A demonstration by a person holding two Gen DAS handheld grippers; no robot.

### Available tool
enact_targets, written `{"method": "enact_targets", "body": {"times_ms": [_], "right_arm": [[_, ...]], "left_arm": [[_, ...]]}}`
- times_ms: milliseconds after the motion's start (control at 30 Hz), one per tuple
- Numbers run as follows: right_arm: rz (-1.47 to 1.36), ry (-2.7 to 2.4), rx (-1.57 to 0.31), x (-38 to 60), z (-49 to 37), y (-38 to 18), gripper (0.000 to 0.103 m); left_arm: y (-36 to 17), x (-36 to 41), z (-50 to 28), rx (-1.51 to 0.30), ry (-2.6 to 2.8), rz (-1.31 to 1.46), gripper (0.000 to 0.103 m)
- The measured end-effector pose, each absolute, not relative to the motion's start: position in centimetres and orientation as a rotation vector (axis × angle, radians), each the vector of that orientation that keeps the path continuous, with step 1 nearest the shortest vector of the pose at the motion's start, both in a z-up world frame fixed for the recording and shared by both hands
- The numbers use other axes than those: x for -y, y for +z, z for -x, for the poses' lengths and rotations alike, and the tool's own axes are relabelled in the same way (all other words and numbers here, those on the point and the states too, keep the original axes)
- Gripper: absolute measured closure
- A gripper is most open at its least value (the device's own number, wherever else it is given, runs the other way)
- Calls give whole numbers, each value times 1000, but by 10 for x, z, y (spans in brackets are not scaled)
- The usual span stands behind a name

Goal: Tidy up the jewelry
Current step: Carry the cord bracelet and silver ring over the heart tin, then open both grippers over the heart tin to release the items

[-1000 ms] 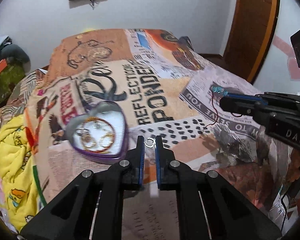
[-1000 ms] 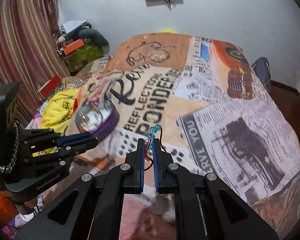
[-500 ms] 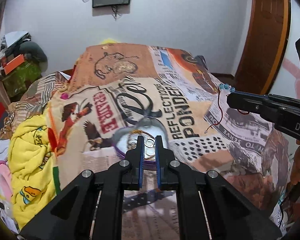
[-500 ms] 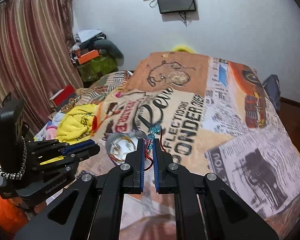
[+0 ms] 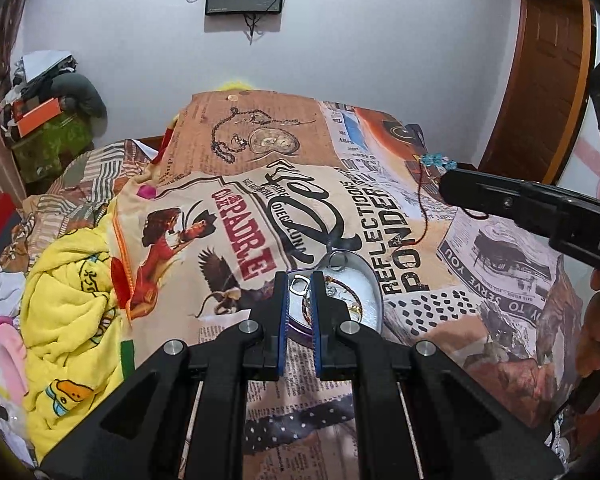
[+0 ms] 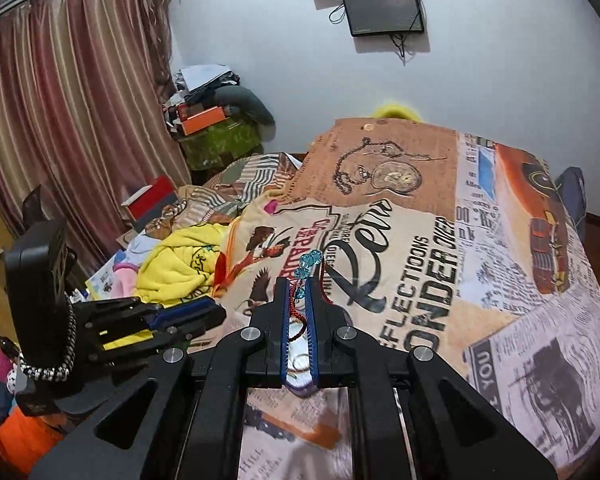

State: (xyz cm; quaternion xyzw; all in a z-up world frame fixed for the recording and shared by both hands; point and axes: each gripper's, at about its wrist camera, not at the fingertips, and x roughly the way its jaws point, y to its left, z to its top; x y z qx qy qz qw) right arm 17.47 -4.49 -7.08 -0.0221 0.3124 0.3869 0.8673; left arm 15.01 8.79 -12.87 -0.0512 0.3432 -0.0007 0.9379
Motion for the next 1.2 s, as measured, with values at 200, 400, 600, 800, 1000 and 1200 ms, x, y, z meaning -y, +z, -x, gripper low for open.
{"method": "enact_targets", "body": {"times_ms": [200, 400, 600, 800, 1000, 1200], "right_arm": [[57, 814, -687, 32, -185, -85, 96], [60, 817, -744, 24, -196, -104, 96], [75, 828, -798, 18, -203, -121, 96], [91, 832, -834, 11, -207, -134, 96], [110, 829, -846, 9, -209, -139, 96], [141, 823, -867, 8, -208, -142, 86]], "left_arm": [[-139, -92, -159, -718, -24, 120, 95], [-156, -90, -168, -758, -49, 127, 95], [-173, -89, -177, -797, -59, 134, 95], [-177, -92, -180, -813, -62, 146, 95], [-177, -96, -182, -820, -59, 155, 95], [-170, -104, -180, -808, -45, 186, 85]]}}
